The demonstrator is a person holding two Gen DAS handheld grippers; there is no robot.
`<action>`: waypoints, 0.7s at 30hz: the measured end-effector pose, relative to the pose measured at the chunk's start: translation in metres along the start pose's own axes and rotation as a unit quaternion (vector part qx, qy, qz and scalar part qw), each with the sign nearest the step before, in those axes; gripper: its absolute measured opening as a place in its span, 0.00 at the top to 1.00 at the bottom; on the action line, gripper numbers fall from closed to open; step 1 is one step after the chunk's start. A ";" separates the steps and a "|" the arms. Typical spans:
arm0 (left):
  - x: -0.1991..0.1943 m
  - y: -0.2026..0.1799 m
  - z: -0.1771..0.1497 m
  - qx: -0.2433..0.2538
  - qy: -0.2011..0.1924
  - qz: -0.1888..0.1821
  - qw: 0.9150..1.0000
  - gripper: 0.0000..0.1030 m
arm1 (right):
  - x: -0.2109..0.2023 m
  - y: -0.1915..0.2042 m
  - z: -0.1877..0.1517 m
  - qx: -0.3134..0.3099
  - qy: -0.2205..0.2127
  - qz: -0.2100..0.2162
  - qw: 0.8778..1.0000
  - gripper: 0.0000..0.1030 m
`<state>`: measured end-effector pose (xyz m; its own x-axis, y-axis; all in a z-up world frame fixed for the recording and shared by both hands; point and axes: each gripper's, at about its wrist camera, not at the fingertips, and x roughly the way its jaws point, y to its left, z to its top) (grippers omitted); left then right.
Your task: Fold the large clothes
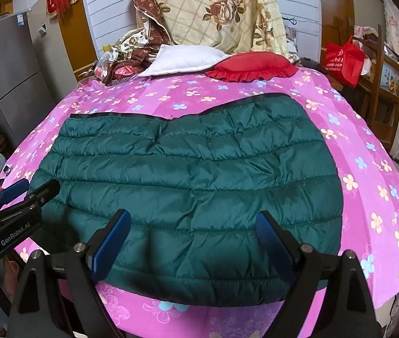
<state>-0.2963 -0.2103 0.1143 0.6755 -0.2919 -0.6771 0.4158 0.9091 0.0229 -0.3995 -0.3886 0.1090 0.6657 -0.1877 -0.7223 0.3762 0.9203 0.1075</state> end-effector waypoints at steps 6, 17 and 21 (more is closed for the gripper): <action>0.000 0.000 0.000 0.000 -0.001 0.000 1.000 0.52 | 0.001 0.000 0.000 0.001 0.003 0.001 1.000 0.10; 0.000 0.001 -0.001 -0.004 0.000 -0.005 1.000 0.52 | 0.003 0.002 0.001 -0.001 0.005 0.002 1.000 0.10; 0.001 -0.001 -0.001 -0.004 -0.004 -0.010 1.000 0.52 | 0.005 0.002 0.001 -0.002 0.007 0.003 1.000 0.10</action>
<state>-0.2968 -0.2107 0.1128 0.6711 -0.3129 -0.6721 0.4244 0.9055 0.0023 -0.3951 -0.3876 0.1066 0.6596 -0.1768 -0.7306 0.3692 0.9228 0.1100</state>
